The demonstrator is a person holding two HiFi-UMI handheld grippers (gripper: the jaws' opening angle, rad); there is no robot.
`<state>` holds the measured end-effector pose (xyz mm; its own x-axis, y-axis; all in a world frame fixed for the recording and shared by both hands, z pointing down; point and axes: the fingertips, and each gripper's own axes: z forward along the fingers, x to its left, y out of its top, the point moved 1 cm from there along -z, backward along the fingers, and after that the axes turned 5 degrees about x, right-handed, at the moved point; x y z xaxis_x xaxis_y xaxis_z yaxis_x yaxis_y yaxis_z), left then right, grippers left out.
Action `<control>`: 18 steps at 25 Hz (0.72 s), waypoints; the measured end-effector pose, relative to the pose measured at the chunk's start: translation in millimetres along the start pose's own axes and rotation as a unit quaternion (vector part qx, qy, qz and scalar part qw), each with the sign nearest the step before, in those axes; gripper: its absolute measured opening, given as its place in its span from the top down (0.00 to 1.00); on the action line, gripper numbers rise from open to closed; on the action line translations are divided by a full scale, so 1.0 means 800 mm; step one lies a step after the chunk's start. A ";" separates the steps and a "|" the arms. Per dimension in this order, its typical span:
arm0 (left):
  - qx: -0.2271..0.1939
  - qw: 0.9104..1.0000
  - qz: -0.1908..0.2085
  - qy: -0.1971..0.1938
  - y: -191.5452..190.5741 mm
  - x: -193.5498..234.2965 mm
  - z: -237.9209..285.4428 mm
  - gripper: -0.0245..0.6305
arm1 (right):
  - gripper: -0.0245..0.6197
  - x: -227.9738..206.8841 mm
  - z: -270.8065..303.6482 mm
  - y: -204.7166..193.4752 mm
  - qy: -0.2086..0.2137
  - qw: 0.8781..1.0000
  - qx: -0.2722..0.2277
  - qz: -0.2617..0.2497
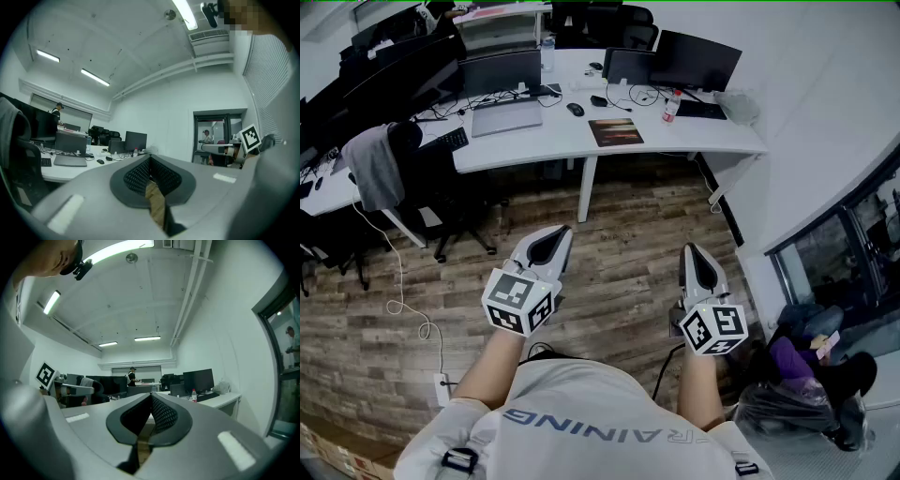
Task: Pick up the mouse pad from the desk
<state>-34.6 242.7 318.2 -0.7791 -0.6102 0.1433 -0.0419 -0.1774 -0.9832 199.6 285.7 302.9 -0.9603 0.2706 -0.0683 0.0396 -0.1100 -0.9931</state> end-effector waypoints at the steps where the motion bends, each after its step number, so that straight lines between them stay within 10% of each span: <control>1: 0.000 1.000 -0.001 0.001 0.000 -0.001 -0.002 0.96 | 0.94 0.000 -0.002 0.001 0.001 1.000 0.000 -0.001; 18: 0.005 1.000 -0.009 -0.011 -0.008 -0.007 -0.011 0.96 | 0.94 0.001 -0.023 0.000 -0.015 0.999 -0.029 0.021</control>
<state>-35.6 253.7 322.5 -0.7640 -0.6240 0.1638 -0.0497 -0.1963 -0.9793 204.1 303.5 301.0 -0.9651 0.2380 -0.1090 0.0962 -0.0646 -0.9933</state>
